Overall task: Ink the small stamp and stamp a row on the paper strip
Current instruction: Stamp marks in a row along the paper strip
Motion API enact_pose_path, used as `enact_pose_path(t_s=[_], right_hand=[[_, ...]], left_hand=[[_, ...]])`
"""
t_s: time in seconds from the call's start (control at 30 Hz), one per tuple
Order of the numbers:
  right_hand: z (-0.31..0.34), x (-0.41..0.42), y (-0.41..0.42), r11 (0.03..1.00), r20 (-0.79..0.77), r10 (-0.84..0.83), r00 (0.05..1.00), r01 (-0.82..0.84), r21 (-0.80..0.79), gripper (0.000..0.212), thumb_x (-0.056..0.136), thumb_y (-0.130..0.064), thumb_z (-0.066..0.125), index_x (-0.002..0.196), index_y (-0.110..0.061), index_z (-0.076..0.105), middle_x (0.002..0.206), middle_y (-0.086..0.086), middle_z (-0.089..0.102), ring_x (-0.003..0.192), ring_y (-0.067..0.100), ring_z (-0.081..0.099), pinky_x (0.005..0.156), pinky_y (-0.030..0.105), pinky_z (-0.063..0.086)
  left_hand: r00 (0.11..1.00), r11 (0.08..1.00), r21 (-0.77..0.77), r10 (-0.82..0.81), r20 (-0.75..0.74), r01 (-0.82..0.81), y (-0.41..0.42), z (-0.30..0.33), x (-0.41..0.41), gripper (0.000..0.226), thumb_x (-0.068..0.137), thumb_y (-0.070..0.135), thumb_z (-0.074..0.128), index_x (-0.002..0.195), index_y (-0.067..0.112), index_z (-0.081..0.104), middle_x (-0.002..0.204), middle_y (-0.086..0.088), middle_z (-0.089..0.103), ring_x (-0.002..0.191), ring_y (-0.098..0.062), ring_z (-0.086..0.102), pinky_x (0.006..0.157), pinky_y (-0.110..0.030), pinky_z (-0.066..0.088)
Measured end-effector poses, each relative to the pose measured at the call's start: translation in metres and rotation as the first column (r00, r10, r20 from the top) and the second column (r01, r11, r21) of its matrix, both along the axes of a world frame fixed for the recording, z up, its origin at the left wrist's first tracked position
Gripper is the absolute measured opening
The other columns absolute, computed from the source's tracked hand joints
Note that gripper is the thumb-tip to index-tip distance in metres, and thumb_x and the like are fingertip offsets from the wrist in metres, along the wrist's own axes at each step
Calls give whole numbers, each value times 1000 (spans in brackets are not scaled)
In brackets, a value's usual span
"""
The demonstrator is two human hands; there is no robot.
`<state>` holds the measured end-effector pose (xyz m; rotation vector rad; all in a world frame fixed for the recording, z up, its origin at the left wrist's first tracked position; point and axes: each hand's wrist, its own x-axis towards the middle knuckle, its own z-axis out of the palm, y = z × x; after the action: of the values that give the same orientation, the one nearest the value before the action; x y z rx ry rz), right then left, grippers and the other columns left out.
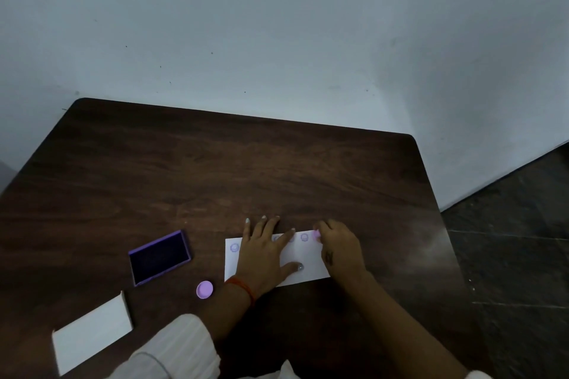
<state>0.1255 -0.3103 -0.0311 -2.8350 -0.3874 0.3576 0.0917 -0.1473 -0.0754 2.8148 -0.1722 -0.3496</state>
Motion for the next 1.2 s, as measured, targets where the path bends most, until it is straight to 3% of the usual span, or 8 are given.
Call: enact_pose_path(t_s=[0.6, 1.03, 1.13, 1.2], right_hand=[[-4, 18, -10, 951, -86, 258, 962, -269, -151, 45, 85, -11, 60, 128, -8, 46, 133, 14, 51, 122, 26, 46, 104, 36, 40], [-6, 19, -12, 958, -62, 256, 965, -262, -120, 39, 85, -12, 61, 123, -9, 50, 131, 12, 52, 122, 25, 48, 104, 34, 40], [-1, 21, -13, 984, -83, 173, 981, -176, -28, 29, 87, -11, 59, 116, -10, 57, 125, 11, 58, 116, 23, 53, 102, 33, 43], [2, 18, -17, 979, -81, 8, 997, 8, 205, 17, 87, -10, 59, 103, -9, 65, 113, 10, 65, 107, 21, 58, 95, 30, 45]], left_hand=[[997, 998, -60, 39, 62, -35, 0, -7, -2, 73, 74, 71, 46, 138, 40, 30, 156, -3, 19, 144, -23, 9, 115, -45, -10], [998, 998, -59, 28, 57, -25, 1, -7, -2, 73, 74, 72, 45, 138, 40, 29, 156, -2, 19, 144, -23, 9, 115, -46, -10], [998, 999, -41, 17, 58, -15, 1, -4, -2, 73, 74, 71, 45, 138, 40, 30, 155, -3, 20, 144, -24, 11, 116, -48, -7], [999, 999, -34, 11, 43, -9, 1, -1, -2, 71, 75, 70, 45, 138, 39, 30, 156, -4, 20, 144, -25, 10, 116, -49, -6]])
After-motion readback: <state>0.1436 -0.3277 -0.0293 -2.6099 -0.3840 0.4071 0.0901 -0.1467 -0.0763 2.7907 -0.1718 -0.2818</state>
